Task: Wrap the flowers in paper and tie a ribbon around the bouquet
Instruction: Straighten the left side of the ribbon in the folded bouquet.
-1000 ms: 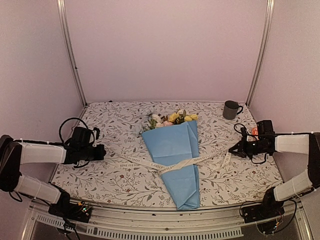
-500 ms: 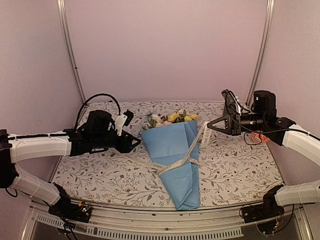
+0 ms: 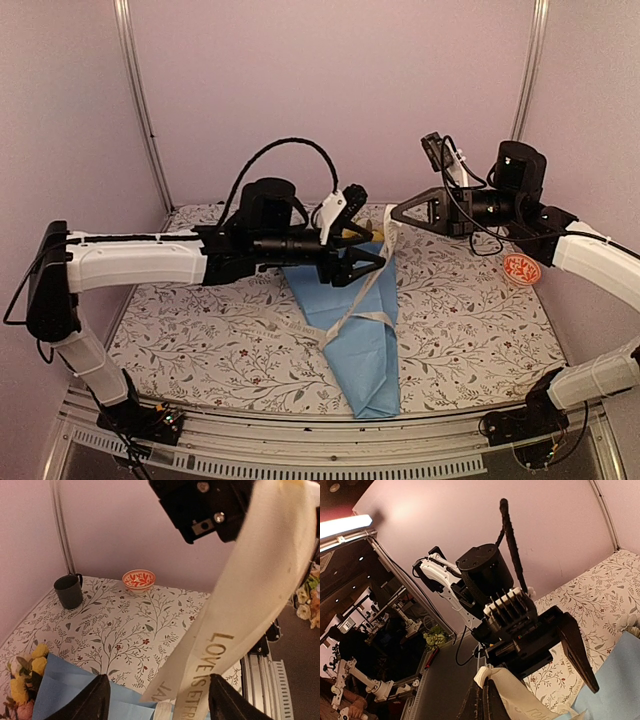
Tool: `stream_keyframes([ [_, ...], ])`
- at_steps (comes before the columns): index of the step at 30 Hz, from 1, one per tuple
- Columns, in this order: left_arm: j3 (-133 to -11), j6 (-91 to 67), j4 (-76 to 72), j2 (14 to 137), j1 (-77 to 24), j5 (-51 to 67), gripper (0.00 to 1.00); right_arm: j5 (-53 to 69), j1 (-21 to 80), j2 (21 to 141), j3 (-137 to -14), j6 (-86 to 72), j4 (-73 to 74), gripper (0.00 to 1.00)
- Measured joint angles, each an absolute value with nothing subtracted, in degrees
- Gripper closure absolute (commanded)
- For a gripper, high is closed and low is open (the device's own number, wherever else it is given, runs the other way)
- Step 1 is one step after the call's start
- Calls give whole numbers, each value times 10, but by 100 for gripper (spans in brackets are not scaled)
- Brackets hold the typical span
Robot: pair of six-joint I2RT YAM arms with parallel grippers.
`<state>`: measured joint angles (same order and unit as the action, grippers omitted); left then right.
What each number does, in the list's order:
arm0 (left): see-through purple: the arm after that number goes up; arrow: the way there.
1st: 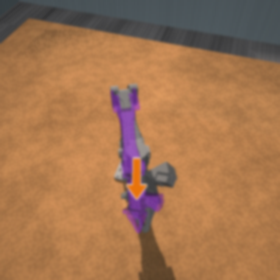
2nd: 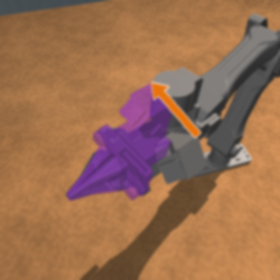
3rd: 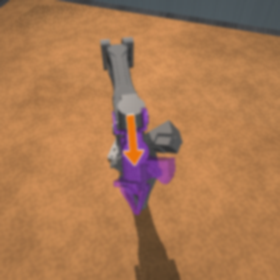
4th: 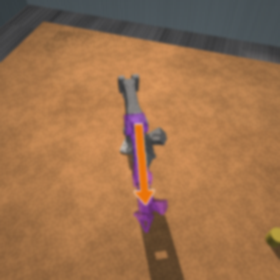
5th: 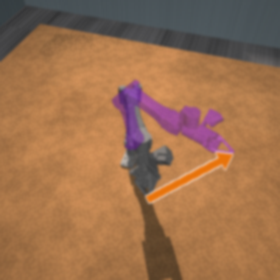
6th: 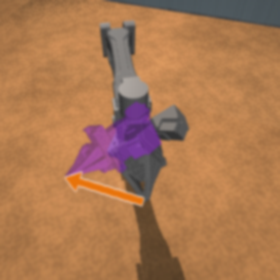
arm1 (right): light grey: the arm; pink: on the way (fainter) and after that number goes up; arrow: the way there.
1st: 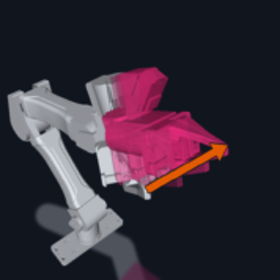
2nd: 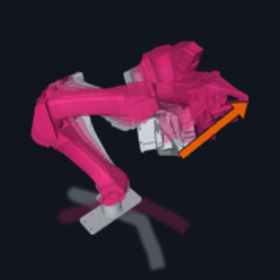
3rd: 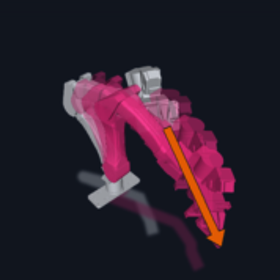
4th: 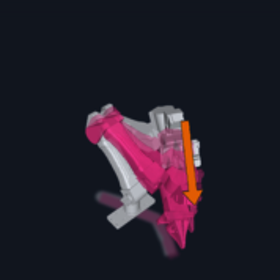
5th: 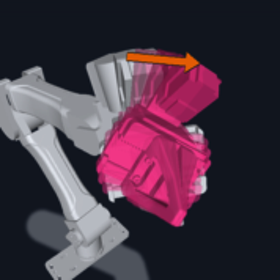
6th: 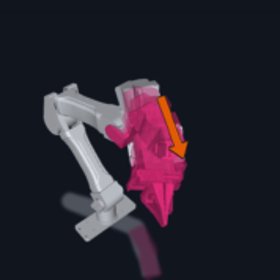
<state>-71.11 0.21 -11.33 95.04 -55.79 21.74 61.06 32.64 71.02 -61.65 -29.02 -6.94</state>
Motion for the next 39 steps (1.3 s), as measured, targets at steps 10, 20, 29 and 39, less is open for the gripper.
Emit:
stream_keyframes([
  [10,-645,22,-161,922,-563,267,25,577,324,710,-617,-300,-76,100],
  [20,-646,47,-134,914,-563,249,29,547,291,720,-729,-293,-61,100],
  [29,-682,46,-138,924,-564,213,79,550,292,729,-719,-291,-64,100],
  [39,-679,21,-55,914,-556,157,31,510,233,689,-643,-283,-27,100],
])
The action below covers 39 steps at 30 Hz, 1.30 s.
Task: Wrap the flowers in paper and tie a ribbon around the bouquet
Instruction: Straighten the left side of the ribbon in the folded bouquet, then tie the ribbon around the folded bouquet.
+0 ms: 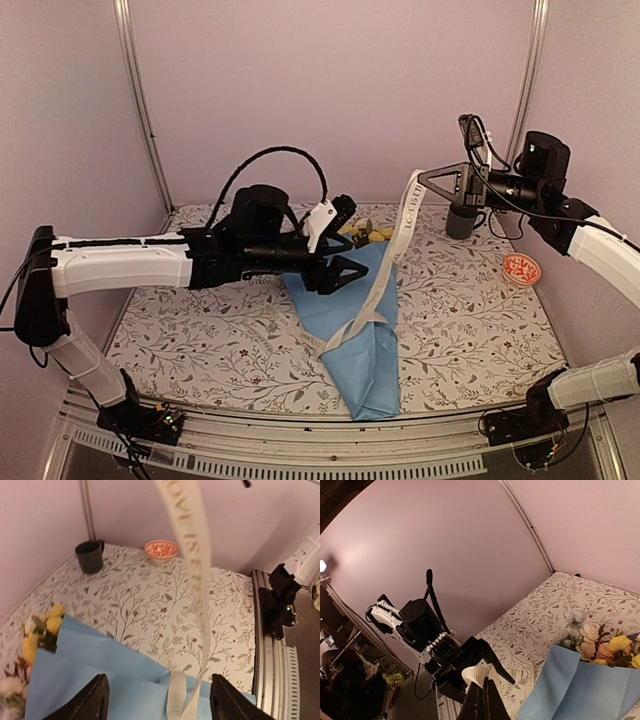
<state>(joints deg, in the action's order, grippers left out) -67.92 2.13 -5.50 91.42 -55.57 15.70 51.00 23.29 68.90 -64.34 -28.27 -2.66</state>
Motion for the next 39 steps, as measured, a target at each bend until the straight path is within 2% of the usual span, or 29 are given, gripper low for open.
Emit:
stream_keyframes([
  [2,-672,-19,3,900,-538,113,29,493,218,683,-632,-275,-10,100],
  [6,-599,-111,99,846,-450,32,18,476,213,683,-608,-258,15,100],
  [10,-498,-185,174,808,-360,-24,17,472,213,694,-599,-244,31,100],
  [14,-451,-215,214,826,-336,-33,19,471,212,705,-599,-234,37,100],
  [17,-448,-219,217,864,-336,-13,27,471,212,707,-599,-230,39,100],
  [21,-447,-217,211,911,-337,14,59,470,209,707,-599,-229,40,100],
  [23,-446,-211,197,916,-337,29,80,468,208,707,-599,-229,41,100],
  [24,-446,-212,190,918,-338,32,95,466,207,707,-599,-229,41,100],
  [25,-445,-210,183,921,-338,37,100,463,206,708,-600,-229,43,100],
  [31,-445,-200,141,937,-338,49,100,437,199,732,-616,-228,54,100],
  [39,-452,-186,122,931,-335,-7,100,383,152,821,-694,-228,65,100],
])
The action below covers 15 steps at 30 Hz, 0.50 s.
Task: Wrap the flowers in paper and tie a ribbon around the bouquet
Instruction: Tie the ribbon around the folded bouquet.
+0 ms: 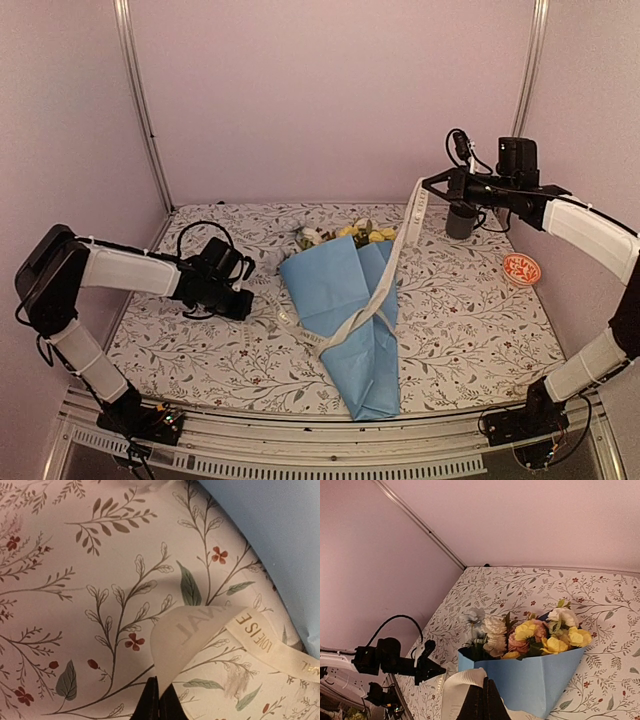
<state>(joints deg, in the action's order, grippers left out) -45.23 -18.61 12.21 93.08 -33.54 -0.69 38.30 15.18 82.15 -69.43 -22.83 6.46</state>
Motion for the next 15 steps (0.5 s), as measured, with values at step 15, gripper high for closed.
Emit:
stream_keyframes([
  [15,-481,-163,79,904,-321,-46,100,373,79,919,-783,-203,59,100],
])
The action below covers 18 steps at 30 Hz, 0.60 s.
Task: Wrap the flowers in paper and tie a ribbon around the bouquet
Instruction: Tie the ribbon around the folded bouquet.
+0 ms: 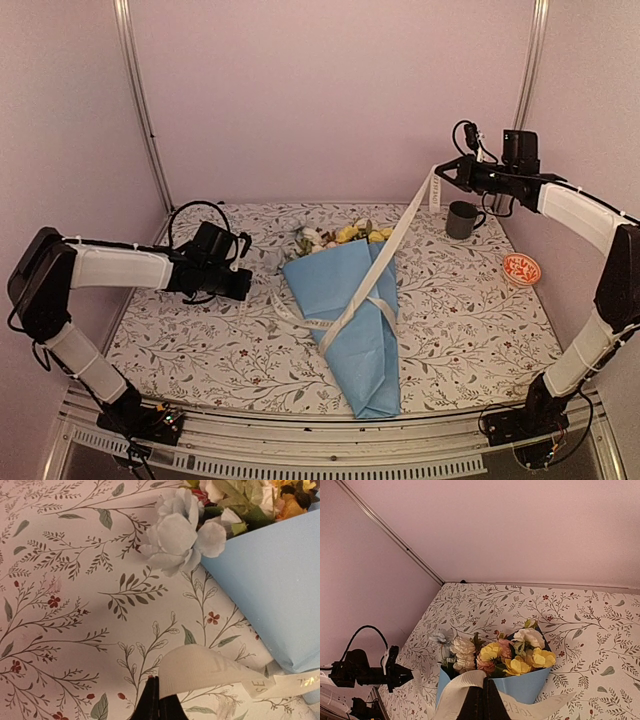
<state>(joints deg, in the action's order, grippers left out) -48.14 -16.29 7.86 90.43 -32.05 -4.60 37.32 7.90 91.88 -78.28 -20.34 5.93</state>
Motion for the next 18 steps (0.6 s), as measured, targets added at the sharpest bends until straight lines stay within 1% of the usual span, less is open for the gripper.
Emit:
stream_keyframes([
  [5,-447,-166,60,863,-309,-41,100,377,68,920,-746,-212,57,100],
  [13,-428,-167,41,838,-300,-33,100,378,43,932,-742,-221,56,100],
  [16,-394,-181,20,806,-256,-10,100,364,7,931,-723,-232,55,100],
  [18,-351,-201,7,768,-191,4,100,353,-56,921,-677,-247,49,100],
])
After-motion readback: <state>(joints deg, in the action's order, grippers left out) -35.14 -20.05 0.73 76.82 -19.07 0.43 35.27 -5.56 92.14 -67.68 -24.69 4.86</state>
